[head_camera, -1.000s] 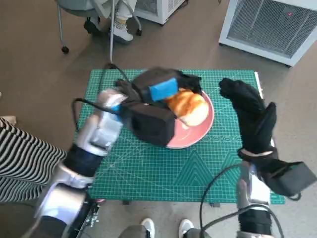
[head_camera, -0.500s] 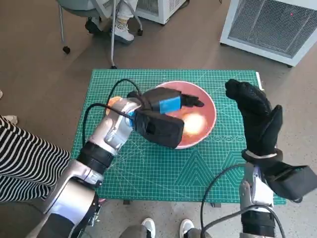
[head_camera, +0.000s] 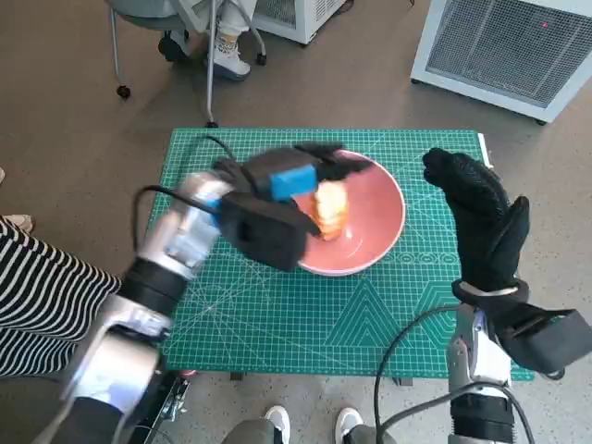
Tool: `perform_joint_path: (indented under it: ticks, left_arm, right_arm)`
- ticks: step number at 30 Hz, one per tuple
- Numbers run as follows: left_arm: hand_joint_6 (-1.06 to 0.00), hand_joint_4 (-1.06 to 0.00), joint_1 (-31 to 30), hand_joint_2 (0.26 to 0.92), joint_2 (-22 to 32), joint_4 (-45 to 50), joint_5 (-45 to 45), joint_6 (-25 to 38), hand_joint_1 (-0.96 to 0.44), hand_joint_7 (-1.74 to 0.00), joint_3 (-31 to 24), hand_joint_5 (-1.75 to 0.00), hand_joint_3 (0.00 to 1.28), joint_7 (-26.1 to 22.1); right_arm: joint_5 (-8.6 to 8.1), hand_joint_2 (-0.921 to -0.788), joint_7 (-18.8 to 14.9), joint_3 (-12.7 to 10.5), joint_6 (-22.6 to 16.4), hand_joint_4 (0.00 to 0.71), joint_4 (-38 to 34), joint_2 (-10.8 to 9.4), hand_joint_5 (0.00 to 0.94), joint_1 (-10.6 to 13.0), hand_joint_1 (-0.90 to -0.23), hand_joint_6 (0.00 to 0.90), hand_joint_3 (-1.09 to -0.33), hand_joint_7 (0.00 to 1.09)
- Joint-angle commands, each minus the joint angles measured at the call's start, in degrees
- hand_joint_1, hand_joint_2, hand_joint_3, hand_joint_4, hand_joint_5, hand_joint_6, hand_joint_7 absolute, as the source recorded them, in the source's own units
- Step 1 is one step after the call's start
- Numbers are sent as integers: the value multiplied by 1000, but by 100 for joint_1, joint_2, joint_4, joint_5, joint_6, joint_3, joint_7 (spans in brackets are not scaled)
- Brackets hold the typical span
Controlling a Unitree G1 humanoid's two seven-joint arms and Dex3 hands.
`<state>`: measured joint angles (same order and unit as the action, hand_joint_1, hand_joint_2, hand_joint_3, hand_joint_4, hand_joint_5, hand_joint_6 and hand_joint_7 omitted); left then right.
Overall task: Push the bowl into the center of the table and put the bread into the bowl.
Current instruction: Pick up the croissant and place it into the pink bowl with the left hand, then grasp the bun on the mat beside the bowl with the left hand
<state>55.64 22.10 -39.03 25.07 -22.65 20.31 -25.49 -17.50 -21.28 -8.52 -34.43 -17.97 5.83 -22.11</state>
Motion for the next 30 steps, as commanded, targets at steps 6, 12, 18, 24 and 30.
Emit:
perform_joint_path:
  ticks: [6, 12, 18, 24, 30]
  left_arm:
    - [-157, -10, 203, 871, 879, 129, -482, 94, -693, -4, -663, 0, 6, -530]
    - [-172, -16, 382, 819, 1171, -28, -281, 361, -614, -11, -713, -5, 1, -530]
    - [-178, -25, 421, 804, 1208, -60, -271, 413, -590, -13, -682, -7, 0, -530]
    - [-202, -52, 917, 748, 1361, -1299, 94, 525, -481, -22, -437, -15, 3, -496]
    - [-169, -30, 1155, 748, 1230, -2225, 336, 518, -392, -3, -183, -1, 11, -442]
  right_arm:
    - [71, -921, 42, -1, 66, 163, -44, 15, 4, 43, -690, 63, -744, 455]
    - [48, -921, 18, -6, 50, 166, -72, 26, 5, 29, -692, 66, -743, 452]
    - [46, -921, 19, -4, 48, 170, -71, 30, 6, 31, -693, 68, -742, 449]
    - [35, -921, 12, -21, 8, 169, -103, 29, 5, 37, -695, 66, -742, 444]
    - [70, -921, 46, -16, -32, 171, -124, 10, 4, 30, -695, 66, -742, 441]
